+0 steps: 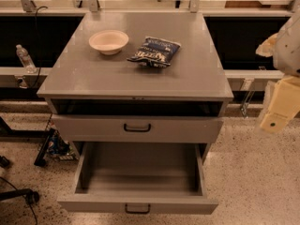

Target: Close middle drawer

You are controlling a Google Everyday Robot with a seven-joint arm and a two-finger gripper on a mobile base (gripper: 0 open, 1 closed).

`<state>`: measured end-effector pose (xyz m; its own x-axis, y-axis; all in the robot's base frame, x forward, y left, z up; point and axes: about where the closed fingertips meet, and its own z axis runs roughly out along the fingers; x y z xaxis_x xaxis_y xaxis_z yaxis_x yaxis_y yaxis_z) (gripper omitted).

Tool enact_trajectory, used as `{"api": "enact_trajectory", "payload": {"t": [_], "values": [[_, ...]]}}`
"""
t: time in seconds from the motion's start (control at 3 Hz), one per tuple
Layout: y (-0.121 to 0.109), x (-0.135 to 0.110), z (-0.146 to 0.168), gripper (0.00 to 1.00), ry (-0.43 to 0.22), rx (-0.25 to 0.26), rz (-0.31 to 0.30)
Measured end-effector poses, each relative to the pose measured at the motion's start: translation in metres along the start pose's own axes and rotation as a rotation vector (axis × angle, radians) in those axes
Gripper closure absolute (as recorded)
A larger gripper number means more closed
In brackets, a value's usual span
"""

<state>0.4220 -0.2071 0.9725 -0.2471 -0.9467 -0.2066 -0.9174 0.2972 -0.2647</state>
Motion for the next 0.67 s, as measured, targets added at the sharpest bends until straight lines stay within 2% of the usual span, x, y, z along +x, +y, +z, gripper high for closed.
{"api": "enact_trajectory", "payload": {"t": [0.33,0.67], "values": [[0.041,-0.001,0.013,0.0,-0.021,-0.012,0.094],[0.089,-0.001,0.058,0.0,-0.051,-0.091,0.177]]}}
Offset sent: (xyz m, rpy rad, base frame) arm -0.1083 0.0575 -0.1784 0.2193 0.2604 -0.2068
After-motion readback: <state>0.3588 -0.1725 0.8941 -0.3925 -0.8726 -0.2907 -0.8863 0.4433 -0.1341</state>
